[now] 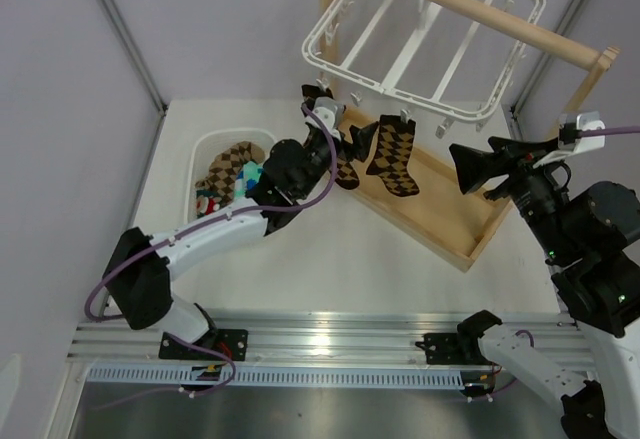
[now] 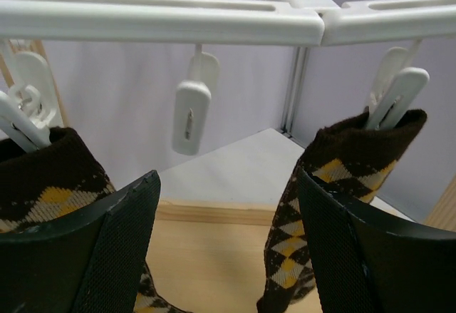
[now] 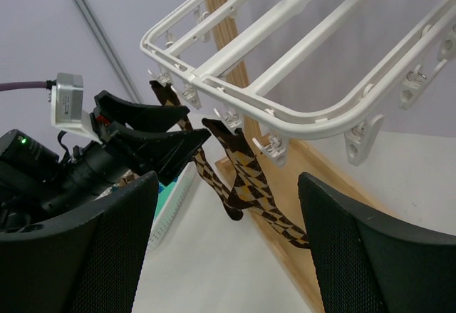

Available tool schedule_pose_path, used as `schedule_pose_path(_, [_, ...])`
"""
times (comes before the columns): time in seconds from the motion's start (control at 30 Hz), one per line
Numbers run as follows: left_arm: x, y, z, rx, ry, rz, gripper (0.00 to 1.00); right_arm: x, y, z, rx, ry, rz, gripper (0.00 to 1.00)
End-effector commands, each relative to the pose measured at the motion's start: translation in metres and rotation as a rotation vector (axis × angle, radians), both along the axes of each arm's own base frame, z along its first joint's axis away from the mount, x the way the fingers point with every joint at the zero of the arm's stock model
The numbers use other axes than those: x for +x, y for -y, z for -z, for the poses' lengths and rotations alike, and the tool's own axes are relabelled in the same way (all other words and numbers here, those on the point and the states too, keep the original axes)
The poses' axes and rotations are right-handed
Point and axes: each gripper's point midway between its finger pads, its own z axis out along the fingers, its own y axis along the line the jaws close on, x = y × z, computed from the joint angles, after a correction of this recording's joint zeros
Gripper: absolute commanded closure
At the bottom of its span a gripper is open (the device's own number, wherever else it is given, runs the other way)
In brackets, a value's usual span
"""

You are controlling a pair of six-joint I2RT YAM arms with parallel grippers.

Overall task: Clip the socks to the hanger
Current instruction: Open the clamp at the hanger.

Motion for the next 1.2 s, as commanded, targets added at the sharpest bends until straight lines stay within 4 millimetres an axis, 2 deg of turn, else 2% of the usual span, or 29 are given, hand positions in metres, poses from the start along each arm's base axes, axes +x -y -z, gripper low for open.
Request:
schedule_pose_path(0.0, [0.009, -0.008, -0.047, -0.072, 0.113, -0.045, 0.2, -0.008, 0.0, -0.012, 0.001, 0.051, -0.018, 0.18])
schedule_pose_path(0.07, [0.019, -0.009, -0.043, -0.068, 0.108, -0.062, 0.19, -0.009, 0.001, -0.013, -0.004, 0.058, -0.017, 0.18])
schedule_pose_path(0.27, [0.033, -0.011, -0.055, -0.097, 0.134, -0.071, 0.21, -0.01, 0.001, -0.012, -0.017, 0.059, -0.01, 0.18])
schedule_pose_path(0.4, [0.034, -0.009, -0.059, -0.106, 0.147, -0.049, 0.3, -0.009, 0.002, -0.011, -0.022, 0.061, -0.001, 0.18])
schedule_pose_path(0.43, [0.033, -0.008, -0.059, -0.106, 0.15, -0.038, 0.37, -0.01, 0.002, -0.011, -0.023, 0.062, -0.002, 0.18])
schedule_pose_path(0.5, [0.029, -0.004, -0.06, -0.097, 0.162, -0.006, 0.44, -0.011, 0.002, -0.013, -0.021, 0.068, -0.007, 0.18])
schedule_pose_path(0.53, [0.028, -0.002, -0.06, -0.095, 0.162, 0.003, 0.54, -0.011, 0.002, -0.013, -0.02, 0.069, -0.005, 0.18])
schedule_pose_path(0.63, [0.019, -0.003, -0.065, -0.122, 0.16, 0.037, 0.7, -0.013, -0.001, -0.016, -0.019, 0.075, -0.026, 0.18])
schedule_pose_path(0.67, [0.017, -0.003, -0.061, -0.116, 0.155, 0.044, 0.72, -0.014, -0.002, -0.017, -0.021, 0.078, -0.035, 0.18])
schedule_pose_path(0.8, [0.002, -0.004, -0.07, -0.125, 0.172, 0.094, 0.84, -0.017, -0.015, -0.023, -0.019, 0.084, -0.103, 0.18])
schedule_pose_path(0.9, [-0.009, -0.006, -0.075, -0.118, 0.171, 0.12, 0.88, -0.019, -0.029, -0.03, -0.018, 0.086, -0.174, 0.18])
schedule_pose_path(1.17, [-0.04, -0.003, -0.081, -0.073, 0.185, 0.22, 0.89, -0.015, -0.069, -0.048, -0.007, 0.063, -0.351, 0.19])
